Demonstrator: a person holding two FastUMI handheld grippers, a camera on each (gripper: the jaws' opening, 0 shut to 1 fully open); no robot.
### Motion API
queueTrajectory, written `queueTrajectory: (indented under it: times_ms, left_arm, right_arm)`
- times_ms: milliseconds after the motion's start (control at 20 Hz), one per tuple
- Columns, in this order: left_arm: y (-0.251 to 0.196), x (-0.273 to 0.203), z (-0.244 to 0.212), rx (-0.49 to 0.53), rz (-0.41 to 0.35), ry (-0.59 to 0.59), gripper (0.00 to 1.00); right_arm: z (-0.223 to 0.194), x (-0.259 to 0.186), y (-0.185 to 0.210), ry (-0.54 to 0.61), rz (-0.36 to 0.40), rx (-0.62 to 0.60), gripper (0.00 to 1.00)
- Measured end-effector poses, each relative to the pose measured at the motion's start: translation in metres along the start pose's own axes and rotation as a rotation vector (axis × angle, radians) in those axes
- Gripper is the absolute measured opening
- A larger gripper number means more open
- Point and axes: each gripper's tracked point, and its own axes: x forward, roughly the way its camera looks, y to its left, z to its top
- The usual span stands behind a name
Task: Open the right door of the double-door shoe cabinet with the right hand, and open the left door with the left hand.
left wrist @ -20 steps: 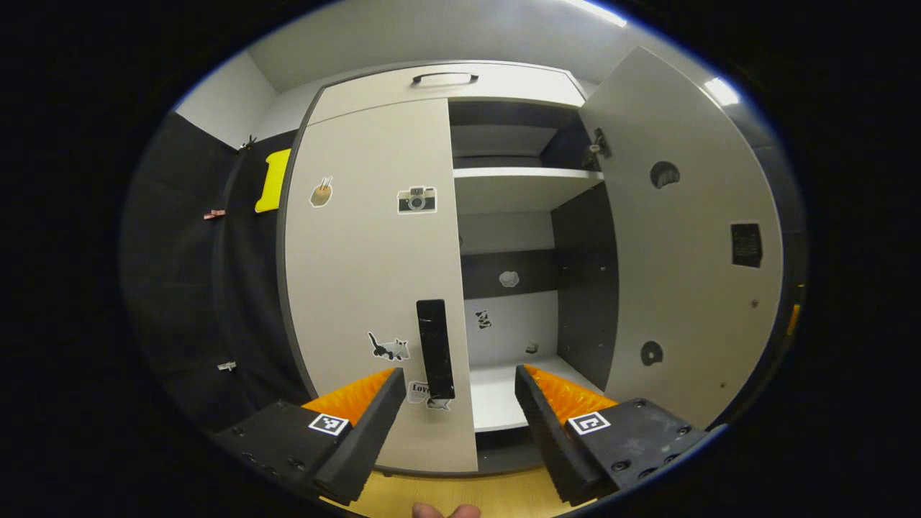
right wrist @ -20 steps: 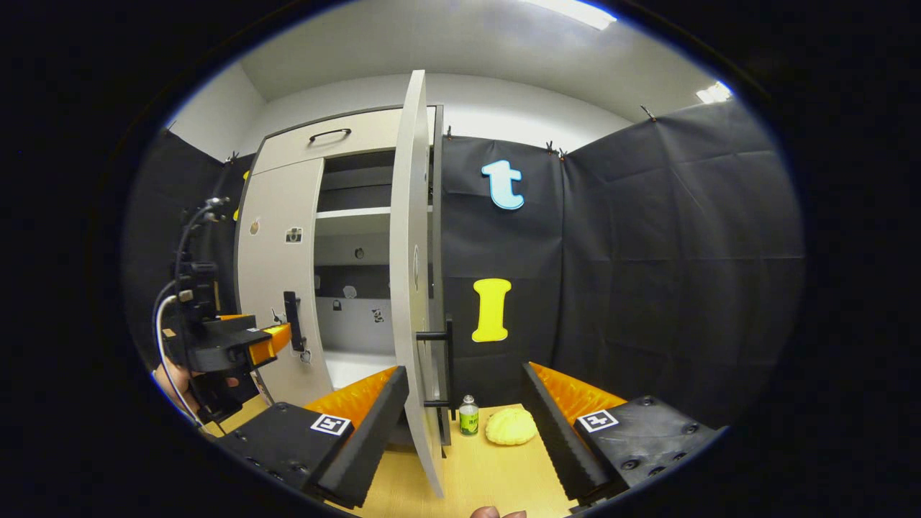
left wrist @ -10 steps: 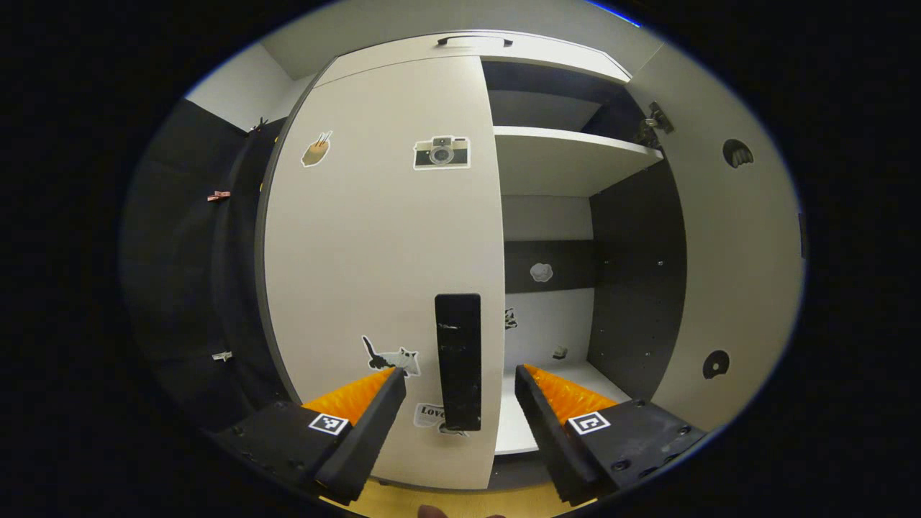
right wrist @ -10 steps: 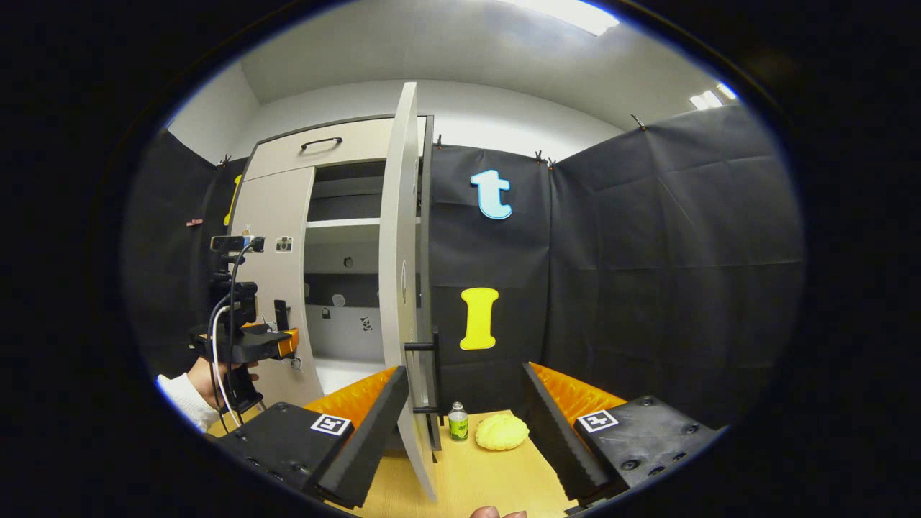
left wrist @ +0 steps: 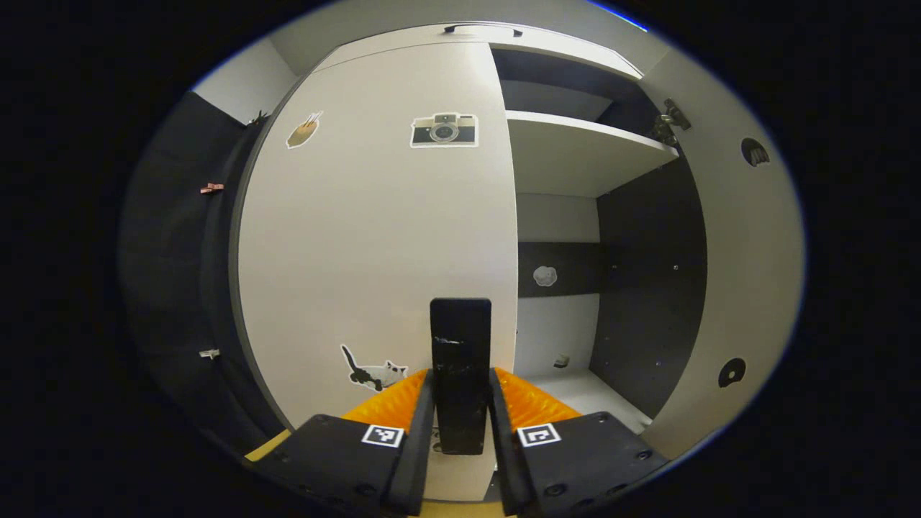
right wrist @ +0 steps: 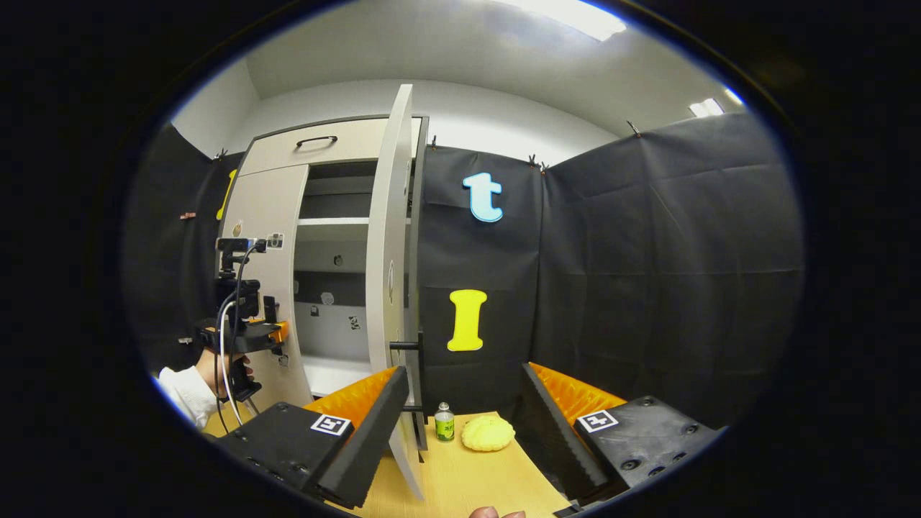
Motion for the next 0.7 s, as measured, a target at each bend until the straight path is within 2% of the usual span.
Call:
queueTrajectory:
  times_ms: [100,250,700]
  left_arm:
    - [0.000,0.000,-0.001,0.019,0.000,0.010,0.35]
    - [0.000,0.000,-0.005,0.025,-0.016,0.027,0.29]
    - [0.009,-0.016,-0.008,-0.046,-0.124,0.052,0.20]
  right_arm:
    - [0.000,-0.001,0.001,0.003,0.003,0.002,0.98]
    - [-0.002,-0.004,0.003,0.010,0.009,0.006,0.98]
    - [0.005,-0.005,0.025,-0.007,0.058,0.016,0.98]
